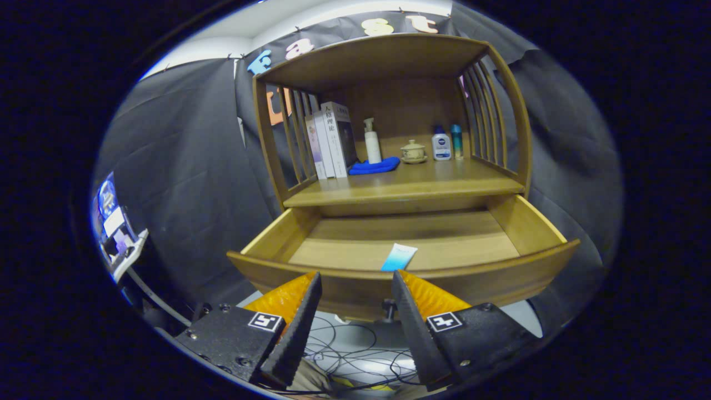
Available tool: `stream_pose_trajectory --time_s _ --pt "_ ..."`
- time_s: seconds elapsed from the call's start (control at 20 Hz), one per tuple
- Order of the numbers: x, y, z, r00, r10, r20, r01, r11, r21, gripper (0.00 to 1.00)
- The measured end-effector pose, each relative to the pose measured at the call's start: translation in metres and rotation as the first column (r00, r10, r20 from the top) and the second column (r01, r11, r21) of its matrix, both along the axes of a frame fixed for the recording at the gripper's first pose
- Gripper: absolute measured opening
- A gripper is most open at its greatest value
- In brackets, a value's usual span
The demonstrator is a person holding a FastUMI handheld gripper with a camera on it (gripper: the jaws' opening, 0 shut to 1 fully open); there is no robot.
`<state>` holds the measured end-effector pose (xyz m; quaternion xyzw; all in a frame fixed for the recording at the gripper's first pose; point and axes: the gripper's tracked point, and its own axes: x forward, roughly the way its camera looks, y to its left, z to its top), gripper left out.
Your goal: Pull open the drawer, take out the items inside it, and place them on the countertop above the cabinet.
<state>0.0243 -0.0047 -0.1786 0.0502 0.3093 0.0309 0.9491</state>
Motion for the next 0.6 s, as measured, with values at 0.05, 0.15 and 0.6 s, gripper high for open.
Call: stream_pose_trajectory --time_s 0.05,0.15,0.6 --pt "0.009 0.000 0.001 1.000 0.003 -0.024 -0.003 1.000 0.008 0.83" --pt "0.030 -0.001 0.003 0.997 -0.002 -0.077 0.004 1.000 0.021 0.86" --pt "0.081 -0.034 -0.055 0.859 -0.145 -0.492 0.135 0.989 -0.055 0.90"
